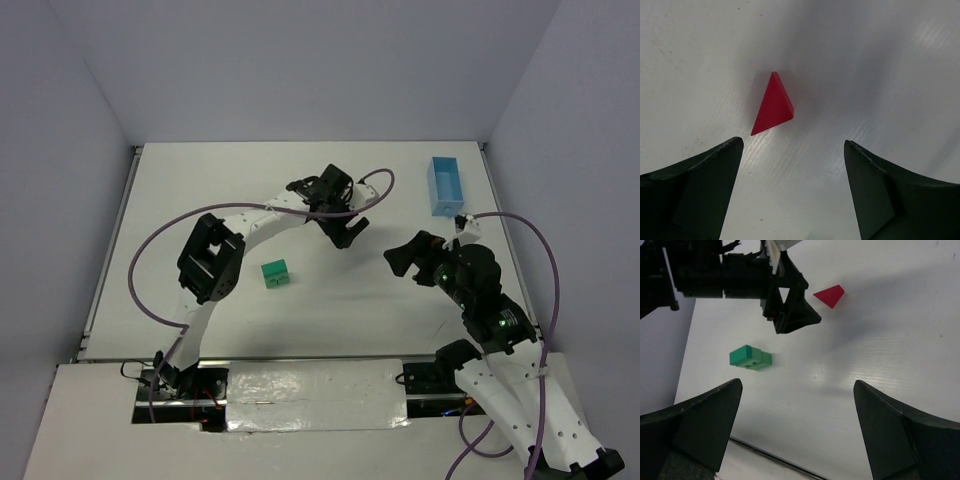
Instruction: Build the wood block tower
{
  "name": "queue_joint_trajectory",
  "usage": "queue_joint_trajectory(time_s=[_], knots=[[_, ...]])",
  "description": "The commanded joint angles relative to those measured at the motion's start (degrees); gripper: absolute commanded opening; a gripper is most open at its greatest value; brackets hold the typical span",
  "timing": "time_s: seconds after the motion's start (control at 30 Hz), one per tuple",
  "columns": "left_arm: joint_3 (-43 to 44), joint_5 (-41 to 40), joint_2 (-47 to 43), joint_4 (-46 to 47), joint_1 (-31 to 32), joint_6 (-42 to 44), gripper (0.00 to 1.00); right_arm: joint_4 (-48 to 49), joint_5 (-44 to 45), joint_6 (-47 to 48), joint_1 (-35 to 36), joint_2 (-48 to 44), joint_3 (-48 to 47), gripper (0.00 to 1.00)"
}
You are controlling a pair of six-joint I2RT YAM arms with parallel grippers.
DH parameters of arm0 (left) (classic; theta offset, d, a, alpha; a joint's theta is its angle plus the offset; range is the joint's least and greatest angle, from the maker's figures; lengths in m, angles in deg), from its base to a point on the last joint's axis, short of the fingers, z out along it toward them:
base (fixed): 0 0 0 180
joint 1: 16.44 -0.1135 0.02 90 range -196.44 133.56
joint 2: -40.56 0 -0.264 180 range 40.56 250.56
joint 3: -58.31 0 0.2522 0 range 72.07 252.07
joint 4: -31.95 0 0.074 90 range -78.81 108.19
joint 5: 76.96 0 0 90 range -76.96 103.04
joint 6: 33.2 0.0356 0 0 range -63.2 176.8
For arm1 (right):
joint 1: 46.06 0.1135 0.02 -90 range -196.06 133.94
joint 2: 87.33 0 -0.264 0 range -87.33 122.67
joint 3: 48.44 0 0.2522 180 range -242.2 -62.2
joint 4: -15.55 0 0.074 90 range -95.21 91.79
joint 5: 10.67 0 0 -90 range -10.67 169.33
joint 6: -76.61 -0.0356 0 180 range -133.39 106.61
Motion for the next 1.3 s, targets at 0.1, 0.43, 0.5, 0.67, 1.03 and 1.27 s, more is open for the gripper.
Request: queue_joint_trajectory(time_s=[0.1, 0.43, 0.5, 0.67, 1.03, 1.27], knots=[[7.39, -2.66, 4.28, 1.41, 0.51, 3.22, 0.92, 0.56, -2.99, 3.69, -0.29, -1.75, 2.55, 1.00], [12.04, -3.81, 11.40, -2.19, 0.51, 5.68, 0.77, 1.08, -2.90, 4.57, -0.29, -2.01, 2.91, 1.00], [12.22, -3.11, 12.11, -3.07, 0.51, 5.68, 0.76, 1.08, -3.07, 4.66, -0.29, -2.18, 2.82, 1.00], [12.05, -0.91, 13.25, -2.90, 0.51, 4.98, 0.66, 1.26, -3.34, 4.74, -0.29, -2.45, 3.17, 1.00], [10.29, -1.70, 7.47, 0.97, 0.51, -2.90, 0.17, 2.75, -4.12, 5.53, -0.30, -2.10, 3.96, 1.00], [1.35, -3.18, -8.25, 6.50, 0.69, -25.57, 0.00, 6.70, -8.16, 3.17, -0.38, -2.97, 5.63, 1.00]])
